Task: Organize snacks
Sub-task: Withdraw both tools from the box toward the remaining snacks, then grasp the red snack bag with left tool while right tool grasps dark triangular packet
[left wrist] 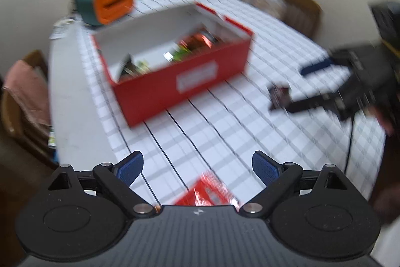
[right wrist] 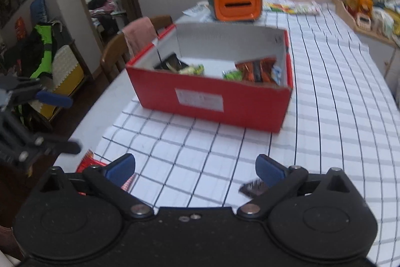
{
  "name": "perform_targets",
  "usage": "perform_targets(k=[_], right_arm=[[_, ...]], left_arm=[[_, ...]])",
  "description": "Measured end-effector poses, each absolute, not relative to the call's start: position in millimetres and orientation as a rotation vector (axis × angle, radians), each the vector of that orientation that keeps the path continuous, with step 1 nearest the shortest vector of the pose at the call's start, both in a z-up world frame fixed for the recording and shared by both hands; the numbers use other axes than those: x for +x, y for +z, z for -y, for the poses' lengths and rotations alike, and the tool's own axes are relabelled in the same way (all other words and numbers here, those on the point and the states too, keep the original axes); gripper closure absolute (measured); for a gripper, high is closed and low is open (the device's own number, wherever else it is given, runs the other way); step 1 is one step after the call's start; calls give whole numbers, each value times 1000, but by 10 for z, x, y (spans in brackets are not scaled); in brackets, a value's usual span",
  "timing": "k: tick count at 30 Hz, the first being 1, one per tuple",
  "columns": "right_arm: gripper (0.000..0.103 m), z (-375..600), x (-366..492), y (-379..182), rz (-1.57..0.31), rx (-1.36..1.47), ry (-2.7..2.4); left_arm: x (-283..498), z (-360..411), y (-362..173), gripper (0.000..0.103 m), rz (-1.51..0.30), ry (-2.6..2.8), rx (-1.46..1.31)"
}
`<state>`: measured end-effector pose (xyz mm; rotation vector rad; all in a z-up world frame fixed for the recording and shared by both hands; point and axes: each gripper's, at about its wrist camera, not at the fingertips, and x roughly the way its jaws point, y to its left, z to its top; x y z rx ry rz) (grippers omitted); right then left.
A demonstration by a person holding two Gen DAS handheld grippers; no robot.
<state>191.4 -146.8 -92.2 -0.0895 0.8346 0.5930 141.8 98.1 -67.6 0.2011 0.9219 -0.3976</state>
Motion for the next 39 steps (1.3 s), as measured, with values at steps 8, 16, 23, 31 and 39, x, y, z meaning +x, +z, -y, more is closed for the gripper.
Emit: perform_targets(k=[8, 16, 23, 31, 39], right_arm=[[0, 1397, 1728, -1256, -903, -88, 576], [0, 1396, 1685, -1411, -930, -64, 545], [0, 1555, 1866, -1456, -894, -125, 461], [12, 1842, 2308, -1637, -935, -38, 365], [24, 1796, 2444, -1798, -944, -54, 345]], left_arm=[[1206, -844, -1058, 8, -1011, -580, 446], [1324, -848, -1386, 9, -1098, -658, 602], [1463, -840, -1540, 8, -1145, -684, 587], [1506, -760, -1577, 8, -1136, -659, 517], [1525, -724, -1602, 14, -1138, -565, 438]])
